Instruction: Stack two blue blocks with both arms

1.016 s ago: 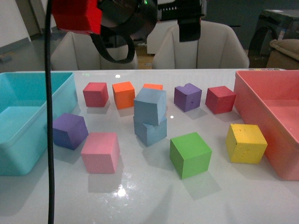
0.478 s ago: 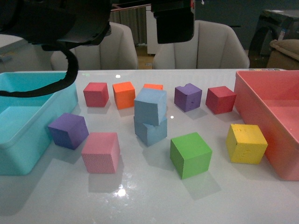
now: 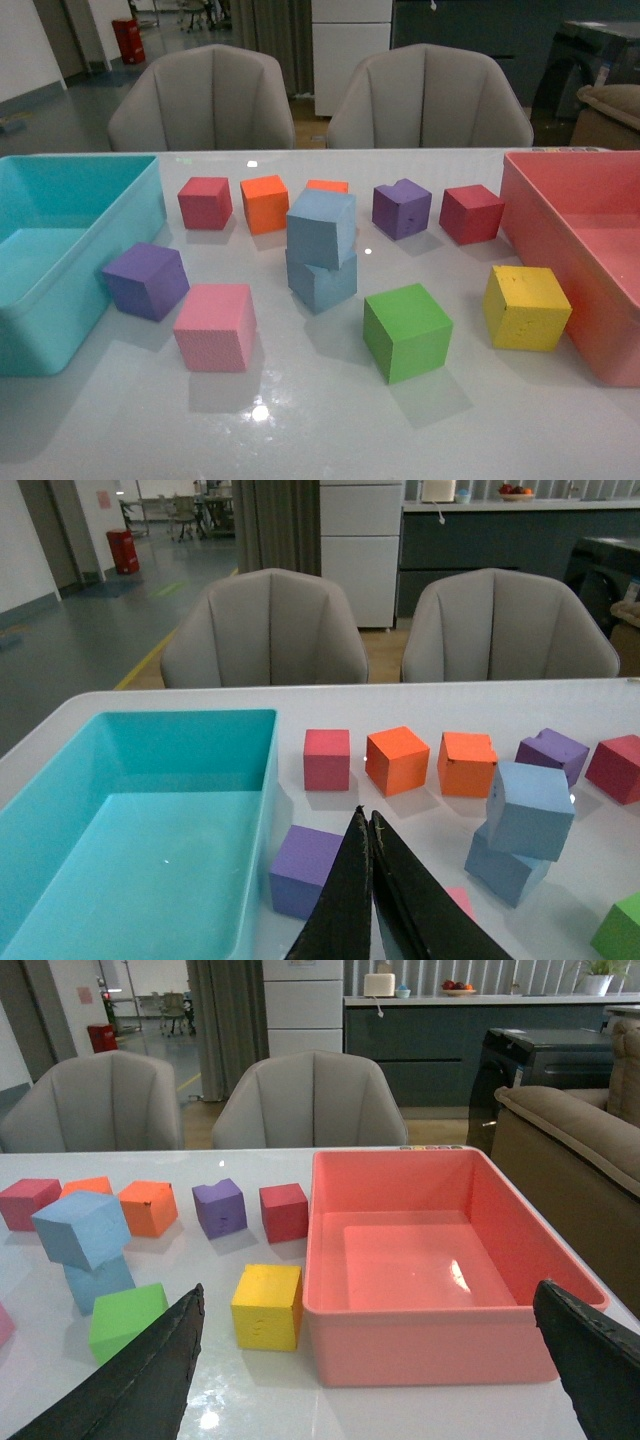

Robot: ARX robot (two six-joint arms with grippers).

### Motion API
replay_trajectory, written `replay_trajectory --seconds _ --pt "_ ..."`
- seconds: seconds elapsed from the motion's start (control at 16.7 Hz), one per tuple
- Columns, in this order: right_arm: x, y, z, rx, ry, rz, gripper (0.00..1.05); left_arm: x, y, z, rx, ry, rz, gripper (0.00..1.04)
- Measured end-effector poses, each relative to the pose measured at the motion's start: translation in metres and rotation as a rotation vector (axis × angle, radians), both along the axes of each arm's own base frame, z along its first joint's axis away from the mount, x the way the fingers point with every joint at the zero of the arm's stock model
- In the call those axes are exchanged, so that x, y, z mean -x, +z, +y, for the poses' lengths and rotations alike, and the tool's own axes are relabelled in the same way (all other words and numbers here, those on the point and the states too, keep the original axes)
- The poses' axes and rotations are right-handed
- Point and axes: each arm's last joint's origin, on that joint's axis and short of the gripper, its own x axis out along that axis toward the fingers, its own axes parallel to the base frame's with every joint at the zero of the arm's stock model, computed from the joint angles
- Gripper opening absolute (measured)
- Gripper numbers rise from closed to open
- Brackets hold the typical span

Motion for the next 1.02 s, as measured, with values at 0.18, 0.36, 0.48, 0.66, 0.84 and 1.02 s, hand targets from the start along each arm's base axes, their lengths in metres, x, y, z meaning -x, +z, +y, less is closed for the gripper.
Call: replay_trajectory --seconds 0.18,0.36,0.48,0.66,0.84,1.02 --pt "0.000 0.000 0.000 0.000 0.000 0.000 0.98 0.006 -0.003 0.006 0.000 0.002 -0.009 0.02" --pt "0.000 0.000 0.000 0.000 0.000 0.000 0.98 0.024 -0.016 0.020 -0.002 0.000 0.002 0.02" --pt "0.000 0.000 0.000 0.000 0.000 0.000 0.98 0.032 -0.021 0.026 -0.001 0.002 -0.002 0.02" --pt "0.000 0.000 0.000 0.000 0.000 -0.001 0.98 0.045 -0.028 0.040 -0.002 -0.001 0.003 0.02" --pt "0.000 0.000 0.000 0.000 0.000 0.000 0.98 0.053 -0.037 0.040 -0.002 -0.005 0.000 0.02" --pt "0.000 0.000 0.000 0.000 0.000 0.000 0.98 0.060 -0.034 0.040 -0.002 -0.004 -0.019 0.02"
